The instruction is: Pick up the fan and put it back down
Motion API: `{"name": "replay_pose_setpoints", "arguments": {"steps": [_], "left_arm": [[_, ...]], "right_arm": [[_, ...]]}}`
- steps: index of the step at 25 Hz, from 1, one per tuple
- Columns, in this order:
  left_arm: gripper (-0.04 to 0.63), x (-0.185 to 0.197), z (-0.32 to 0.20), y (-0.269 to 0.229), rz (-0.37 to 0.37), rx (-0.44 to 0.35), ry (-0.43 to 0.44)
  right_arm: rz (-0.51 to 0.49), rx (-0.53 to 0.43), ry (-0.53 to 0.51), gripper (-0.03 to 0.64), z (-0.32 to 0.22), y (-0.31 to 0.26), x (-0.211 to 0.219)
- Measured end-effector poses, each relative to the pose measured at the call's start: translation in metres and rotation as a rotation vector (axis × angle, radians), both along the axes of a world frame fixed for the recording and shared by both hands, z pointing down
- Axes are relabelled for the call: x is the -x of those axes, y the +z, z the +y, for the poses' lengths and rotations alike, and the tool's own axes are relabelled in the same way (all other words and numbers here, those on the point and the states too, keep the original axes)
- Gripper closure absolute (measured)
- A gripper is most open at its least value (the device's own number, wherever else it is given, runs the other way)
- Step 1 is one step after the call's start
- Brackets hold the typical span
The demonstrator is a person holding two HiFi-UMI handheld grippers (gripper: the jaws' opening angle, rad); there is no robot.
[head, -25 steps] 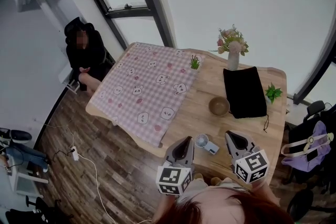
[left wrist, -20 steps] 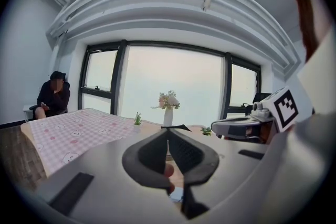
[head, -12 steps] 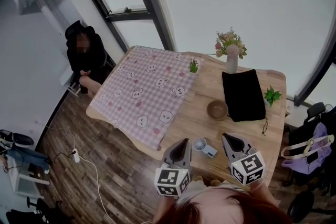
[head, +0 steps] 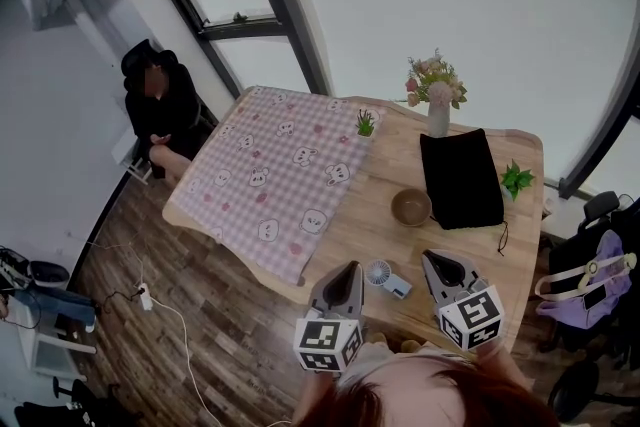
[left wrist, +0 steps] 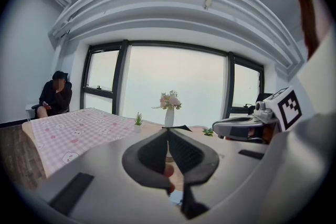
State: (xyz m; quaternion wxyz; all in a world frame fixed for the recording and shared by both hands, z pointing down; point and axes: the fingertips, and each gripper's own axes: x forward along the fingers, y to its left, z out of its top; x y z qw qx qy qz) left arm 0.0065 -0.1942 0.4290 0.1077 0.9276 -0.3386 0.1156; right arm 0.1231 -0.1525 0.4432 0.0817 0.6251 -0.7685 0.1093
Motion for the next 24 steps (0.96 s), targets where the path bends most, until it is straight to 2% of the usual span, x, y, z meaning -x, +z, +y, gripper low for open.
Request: {"name": "replay_pose_setpoints", "arguments": {"steps": [24], "left_arm": [[0.581,0.012,0.015,0.001,0.014,0.01,0.002]], "right_arm": [[0.054,-0.012,0.006,0.618,0.011,-0.005,0.009]]}}
